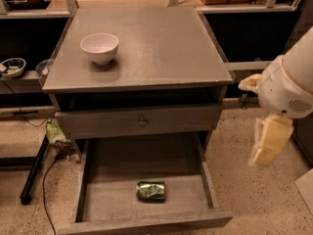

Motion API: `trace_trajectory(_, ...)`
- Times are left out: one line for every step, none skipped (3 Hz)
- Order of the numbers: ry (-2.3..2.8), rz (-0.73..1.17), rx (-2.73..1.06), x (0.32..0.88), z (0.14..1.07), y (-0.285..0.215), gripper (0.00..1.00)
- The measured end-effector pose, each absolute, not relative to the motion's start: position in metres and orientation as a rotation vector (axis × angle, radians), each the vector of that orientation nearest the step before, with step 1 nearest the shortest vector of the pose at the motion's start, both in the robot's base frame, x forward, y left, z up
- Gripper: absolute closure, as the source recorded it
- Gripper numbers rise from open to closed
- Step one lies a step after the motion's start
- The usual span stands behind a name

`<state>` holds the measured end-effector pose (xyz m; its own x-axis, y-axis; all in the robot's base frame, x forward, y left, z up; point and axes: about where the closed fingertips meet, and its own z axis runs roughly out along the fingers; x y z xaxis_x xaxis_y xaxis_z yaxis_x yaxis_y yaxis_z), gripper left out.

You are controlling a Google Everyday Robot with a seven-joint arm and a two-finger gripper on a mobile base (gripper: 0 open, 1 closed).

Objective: Pick green can from middle drawer and place on counter

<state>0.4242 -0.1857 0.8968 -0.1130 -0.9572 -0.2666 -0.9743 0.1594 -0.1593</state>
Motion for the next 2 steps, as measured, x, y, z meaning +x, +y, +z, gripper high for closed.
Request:
trace_trajectory(2.056, 0.152, -1.933, 0.394, 0.872, -0.161, 0.0)
trace_trajectory(2.075, 0.15, -1.924, 0.392, 0.861, -0.16, 0.0)
